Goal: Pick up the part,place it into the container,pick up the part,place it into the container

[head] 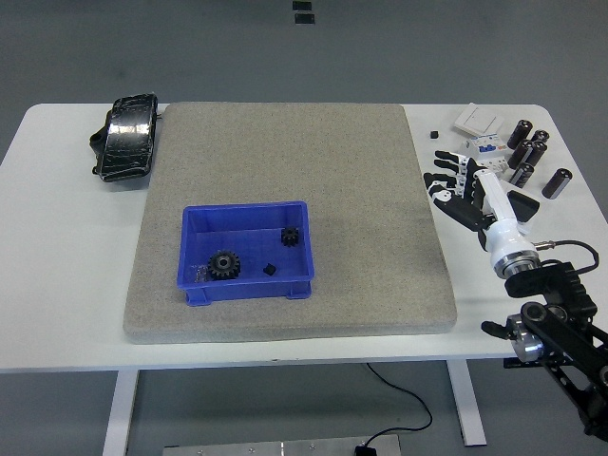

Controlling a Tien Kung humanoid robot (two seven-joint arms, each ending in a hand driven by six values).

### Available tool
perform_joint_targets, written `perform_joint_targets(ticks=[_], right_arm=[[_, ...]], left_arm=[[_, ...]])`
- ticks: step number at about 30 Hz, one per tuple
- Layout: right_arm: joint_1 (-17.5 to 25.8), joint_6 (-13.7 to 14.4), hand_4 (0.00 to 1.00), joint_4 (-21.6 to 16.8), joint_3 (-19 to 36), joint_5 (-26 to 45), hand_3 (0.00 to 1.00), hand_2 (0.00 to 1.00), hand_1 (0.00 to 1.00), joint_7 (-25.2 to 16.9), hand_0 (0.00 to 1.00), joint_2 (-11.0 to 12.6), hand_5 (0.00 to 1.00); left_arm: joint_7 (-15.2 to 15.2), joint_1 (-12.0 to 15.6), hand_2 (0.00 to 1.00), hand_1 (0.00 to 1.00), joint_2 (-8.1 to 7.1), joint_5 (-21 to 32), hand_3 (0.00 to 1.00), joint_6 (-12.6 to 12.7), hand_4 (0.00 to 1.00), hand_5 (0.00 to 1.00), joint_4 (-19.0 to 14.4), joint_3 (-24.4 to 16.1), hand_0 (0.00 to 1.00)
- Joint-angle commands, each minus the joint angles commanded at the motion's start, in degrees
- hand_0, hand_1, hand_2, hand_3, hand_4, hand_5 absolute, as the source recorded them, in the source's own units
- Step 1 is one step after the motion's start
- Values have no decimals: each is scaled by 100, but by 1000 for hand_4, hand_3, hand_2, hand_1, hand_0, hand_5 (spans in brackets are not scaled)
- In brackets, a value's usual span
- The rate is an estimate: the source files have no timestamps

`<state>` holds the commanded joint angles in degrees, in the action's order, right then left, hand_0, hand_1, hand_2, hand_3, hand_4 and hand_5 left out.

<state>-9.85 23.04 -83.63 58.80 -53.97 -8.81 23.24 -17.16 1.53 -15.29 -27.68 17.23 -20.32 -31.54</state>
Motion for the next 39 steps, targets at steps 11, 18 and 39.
perform_joint_targets(ticks=[11, 18, 39], right_arm=[[357, -691, 840, -154, 792, 1803, 738, 747, 699, -273, 626, -151, 497], [348, -785, 849, -157, 827, 2242, 722, 738, 696, -272, 628, -132, 517], [377, -938, 846, -84, 986, 2415, 718, 730, 691, -217, 639, -120, 518]], left_arm=[[14, 0, 604, 669, -11, 3, 564, -65, 495, 485, 17, 19, 677], [-40, -30, 604, 670, -41, -85, 565, -88, 495, 483, 5, -39, 677], [-70, -50, 603, 670, -77, -158, 567, -123, 495, 479, 20, -166, 678]])
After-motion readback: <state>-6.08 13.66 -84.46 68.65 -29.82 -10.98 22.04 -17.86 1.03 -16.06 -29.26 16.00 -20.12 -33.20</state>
